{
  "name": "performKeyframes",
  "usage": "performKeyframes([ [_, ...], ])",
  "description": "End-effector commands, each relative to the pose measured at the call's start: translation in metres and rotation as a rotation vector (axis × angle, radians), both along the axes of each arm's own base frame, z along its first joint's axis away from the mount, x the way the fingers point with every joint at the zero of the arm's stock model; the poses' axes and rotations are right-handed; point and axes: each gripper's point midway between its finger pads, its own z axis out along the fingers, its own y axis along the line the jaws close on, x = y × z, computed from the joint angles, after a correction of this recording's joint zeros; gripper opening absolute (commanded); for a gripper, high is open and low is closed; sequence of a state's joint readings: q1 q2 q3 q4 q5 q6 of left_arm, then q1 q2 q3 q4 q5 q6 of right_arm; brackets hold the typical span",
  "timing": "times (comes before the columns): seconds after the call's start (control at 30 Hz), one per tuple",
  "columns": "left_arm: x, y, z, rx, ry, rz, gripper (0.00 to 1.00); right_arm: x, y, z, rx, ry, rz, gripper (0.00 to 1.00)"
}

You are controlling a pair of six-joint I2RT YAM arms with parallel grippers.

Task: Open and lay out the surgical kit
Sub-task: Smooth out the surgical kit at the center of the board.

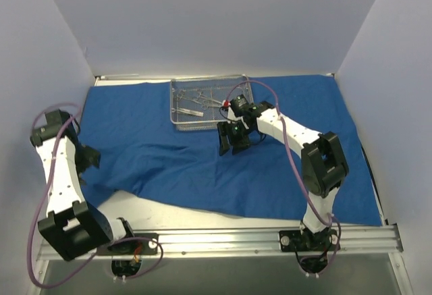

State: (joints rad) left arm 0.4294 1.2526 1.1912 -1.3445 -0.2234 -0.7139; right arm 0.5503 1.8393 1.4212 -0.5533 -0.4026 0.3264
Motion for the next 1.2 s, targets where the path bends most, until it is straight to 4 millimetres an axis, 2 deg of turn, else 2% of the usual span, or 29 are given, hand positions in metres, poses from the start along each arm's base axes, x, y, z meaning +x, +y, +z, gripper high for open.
performKeyframes([
  [0.0, 0.033, 0.027, 0.046, 0.131, -0.095, -0.051, 0.72, -0.007, 0.008, 0.004, 0.002, 0.007, 0.038, 0.52],
  [0.07, 0.058, 0.027, 0.053, 0.134, -0.138, -0.129, 0.74, -0.01, 0.007, 0.005, 0.006, 0.001, 0.035, 0.5],
  [0.1, 0.086, 0.022, 0.062, 0.11, -0.245, -0.176, 0.74, -0.015, 0.004, 0.0, 0.002, 0.01, 0.033, 0.49],
  [0.13, 0.105, 0.015, 0.063, 0.079, -0.3, -0.265, 0.72, -0.019, 0.002, 0.0, 0.0, 0.014, 0.035, 0.46],
  [0.17, 0.127, 0.006, 0.057, 0.019, -0.345, -0.321, 0.53, -0.022, -0.001, -0.002, -0.007, 0.021, 0.037, 0.45],
  [0.2, 0.149, 0.0, 0.059, -0.003, -0.412, -0.353, 0.47, -0.028, -0.005, -0.007, -0.022, 0.038, 0.038, 0.42],
  [0.23, 0.165, -0.015, 0.059, -0.079, -0.459, -0.391, 0.39, -0.03, -0.007, -0.004, -0.021, 0.031, 0.038, 0.35],
  [0.27, 0.18, -0.021, 0.039, -0.136, -0.419, -0.403, 0.29, -0.032, -0.008, -0.003, -0.018, 0.029, 0.04, 0.3],
  [0.3, 0.191, -0.025, 0.033, -0.157, -0.418, -0.416, 0.18, -0.033, -0.007, -0.001, -0.005, 0.018, 0.05, 0.24],
  [0.33, 0.201, -0.03, 0.028, -0.182, -0.414, -0.437, 0.13, -0.037, -0.007, 0.002, 0.006, 0.012, 0.063, 0.16],
  [0.37, 0.217, -0.032, 0.02, -0.185, -0.39, -0.451, 0.06, -0.038, -0.007, 0.003, 0.007, 0.012, 0.067, 0.12],
  [0.4, 0.227, -0.033, 0.019, -0.173, -0.396, -0.46, 0.03, -0.039, -0.007, 0.003, 0.009, 0.009, 0.068, 0.08],
  [0.47, 0.249, -0.027, 0.01, -0.142, -0.375, -0.468, 0.02, -0.043, -0.004, 0.004, 0.026, 0.012, 0.082, 0.02],
  [0.53, 0.262, -0.028, -0.001, -0.136, -0.35, -0.485, 0.02, -0.042, 0.001, 0.002, 0.031, 0.005, 0.099, 0.0],
  [0.57, 0.269, -0.024, -0.024, -0.14, -0.294, -0.479, 0.02, -0.04, 0.006, 0.006, 0.037, -0.006, 0.113, 0.0],
  [0.6, 0.273, -0.024, -0.024, -0.122, -0.266, -0.485, 0.02, -0.04, 0.006, 0.006, 0.026, -0.005, 0.117, 0.0],
  [0.63, 0.274, -0.022, -0.035, -0.113, -0.221, -0.494, 0.02, -0.038, 0.007, 0.004, 0.019, -0.006, 0.125, 0.0],
  [0.67, 0.261, -0.016, -0.068, -0.122, -0.073, -0.475, 0.02, -0.032, 0.011, 0.01, 0.022, -0.027, 0.129, 0.0],
  [0.7, 0.269, -0.012, -0.067, -0.103, -0.063, -0.473, 0.02, -0.029, 0.012, 0.013, 0.013, -0.04, 0.126, 0.0],
  [0.73, 0.266, -0.01, -0.095, -0.124, 0.014, -0.462, 0.02, -0.025, 0.014, 0.015, 0.018, -0.042, 0.113, 0.0],
  [0.8, 0.263, -0.007, -0.109, -0.127, 0.065, -0.447, 0.02, -0.02, 0.026, 0.026, 0.06, -0.069, 0.118, 0.0],
  [0.9, 0.267, 0.0, -0.13, -0.128, 0.072, -0.428, 0.02, -0.024, 0.046, 0.036, 0.119, -0.073, 0.147, 0.0],
  [0.93, 0.267, 0.003, -0.14, -0.14, 0.088, -0.421, 0.02, -0.029, 0.053, 0.034, 0.118, -0.067, 0.169, 0.0],
  [1.1, 0.276, 0.012, -0.162, -0.141, 0.15, -0.443, 0.02, -0.039, 0.069, 0.018, 0.112, -0.042, 0.207, 0.0],
  [1.13, 0.273, 0.012, -0.181, -0.156, 0.198, -0.45, 0.02, -0.042, 0.071, 0.014, 0.11, -0.035, 0.212, 0.0],
  [1.17, 0.282, 0.016, -0.175, -0.152, 0.179, -0.455, 0.02, -0.042, 0.073, 0.011, 0.108, -0.031, 0.209, 0.0],
])
